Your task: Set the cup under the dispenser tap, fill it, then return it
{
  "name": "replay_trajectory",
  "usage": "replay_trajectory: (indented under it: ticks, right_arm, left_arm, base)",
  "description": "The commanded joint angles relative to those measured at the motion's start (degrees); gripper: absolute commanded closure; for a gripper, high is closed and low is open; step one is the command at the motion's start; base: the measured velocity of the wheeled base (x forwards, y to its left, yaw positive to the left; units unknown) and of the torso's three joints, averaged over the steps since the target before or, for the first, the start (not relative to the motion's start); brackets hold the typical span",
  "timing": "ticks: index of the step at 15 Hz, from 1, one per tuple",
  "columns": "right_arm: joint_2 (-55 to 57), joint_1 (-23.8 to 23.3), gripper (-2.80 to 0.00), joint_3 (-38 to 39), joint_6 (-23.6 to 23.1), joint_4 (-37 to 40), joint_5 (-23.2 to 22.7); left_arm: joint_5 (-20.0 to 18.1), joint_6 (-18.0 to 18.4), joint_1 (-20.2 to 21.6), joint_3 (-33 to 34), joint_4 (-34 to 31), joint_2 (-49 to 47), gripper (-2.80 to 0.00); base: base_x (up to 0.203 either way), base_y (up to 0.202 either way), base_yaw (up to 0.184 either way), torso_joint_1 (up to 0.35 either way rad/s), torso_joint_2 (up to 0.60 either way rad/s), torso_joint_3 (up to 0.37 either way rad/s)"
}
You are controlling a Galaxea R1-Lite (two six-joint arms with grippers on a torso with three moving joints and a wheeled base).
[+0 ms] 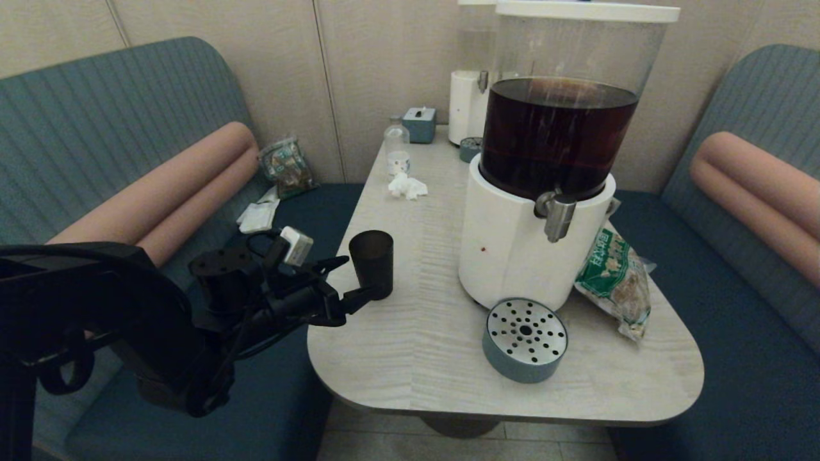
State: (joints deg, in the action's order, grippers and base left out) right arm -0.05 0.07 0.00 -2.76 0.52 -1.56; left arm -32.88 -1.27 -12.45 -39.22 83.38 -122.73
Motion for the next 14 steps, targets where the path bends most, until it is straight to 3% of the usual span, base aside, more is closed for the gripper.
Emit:
replay_trajectory:
  ticks: [1, 8, 9, 12, 14]
  right_arm:
    - [0.05, 0.01, 0.0, 0.0, -0.06, 0.0, -0.02]
    - [0.05, 0.01, 0.0, 0.0, -0.06, 0.0, -0.02]
    - [0.05, -0.02, 0.0, 0.0, -0.06, 0.0, -0.02]
    - [0.05, 0.01, 0.0, 0.0, -0.06, 0.0, -0.02]
    - [0.05, 0.01, 0.0, 0.0, -0.06, 0.0, -0.02]
  left_arm:
    - [-0.29, 0.03, -0.06, 2.8, 0.59, 3.21, -2.8]
    - [-1.32, 0.03, -0.21, 16.04, 0.5, 19.7, -2.8]
    - [-1.33, -0.04, -0.21, 18.79, 0.41, 23.37, 0.0]
    - [0.1, -1.66, -0.03, 23.14, 0.32, 31.96, 0.0]
    - [3.95, -3.37, 0.12, 25.13, -0.2, 42.21, 0.0]
  base:
    - [0.0, 0.0, 0.0, 0.0, 0.0, 0.0]
    - [0.0, 0.0, 0.0, 0.0, 0.0, 0.0]
    - [0.0, 0.0, 0.0, 0.0, 0.0, 0.0]
    - [0.0, 0.0, 0.0, 0.0, 0.0, 0.0]
    - [0.0, 0.0, 0.0, 0.0, 0.0, 0.0]
